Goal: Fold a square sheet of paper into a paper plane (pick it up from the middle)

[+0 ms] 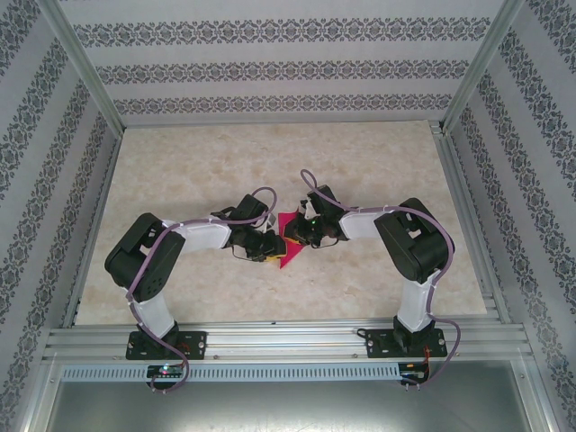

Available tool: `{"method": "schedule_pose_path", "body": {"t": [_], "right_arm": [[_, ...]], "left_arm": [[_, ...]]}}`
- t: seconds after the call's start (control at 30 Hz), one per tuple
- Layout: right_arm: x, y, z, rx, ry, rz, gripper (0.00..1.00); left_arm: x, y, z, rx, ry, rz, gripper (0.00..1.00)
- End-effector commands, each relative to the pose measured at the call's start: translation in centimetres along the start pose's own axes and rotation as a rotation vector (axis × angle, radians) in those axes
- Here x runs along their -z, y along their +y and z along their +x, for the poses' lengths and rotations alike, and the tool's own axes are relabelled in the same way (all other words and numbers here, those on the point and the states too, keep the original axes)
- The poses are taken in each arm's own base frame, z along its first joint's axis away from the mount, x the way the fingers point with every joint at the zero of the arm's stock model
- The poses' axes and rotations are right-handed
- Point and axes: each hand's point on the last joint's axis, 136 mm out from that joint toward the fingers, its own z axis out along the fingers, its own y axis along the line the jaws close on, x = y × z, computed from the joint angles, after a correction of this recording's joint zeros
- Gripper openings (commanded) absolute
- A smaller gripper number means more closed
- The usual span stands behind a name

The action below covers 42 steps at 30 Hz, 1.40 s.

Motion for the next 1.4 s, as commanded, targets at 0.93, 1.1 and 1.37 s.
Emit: {"method": "schedule_pose_path", "body": {"t": [0.93,1.1,1.37], "right_arm": [[-1.4,-4.2,1.3,-0.052,0.037,0.124,0.17],[-1.5,-4.3,1.3,-0.054,0.039,0.126,0.16],[-1.6,-4.7,1.5,-0.060,0.043,0.133,0.17]], "left_arm": [[-1.0,1.5,4.3,-0.031,0.179,-0.005,0.05],[-0.6,0.8,3.9,-0.051,0.154,0.015,0.15],[-0.4,0.0,4.3,-0.103,0.169,0.011,0.20]]}}
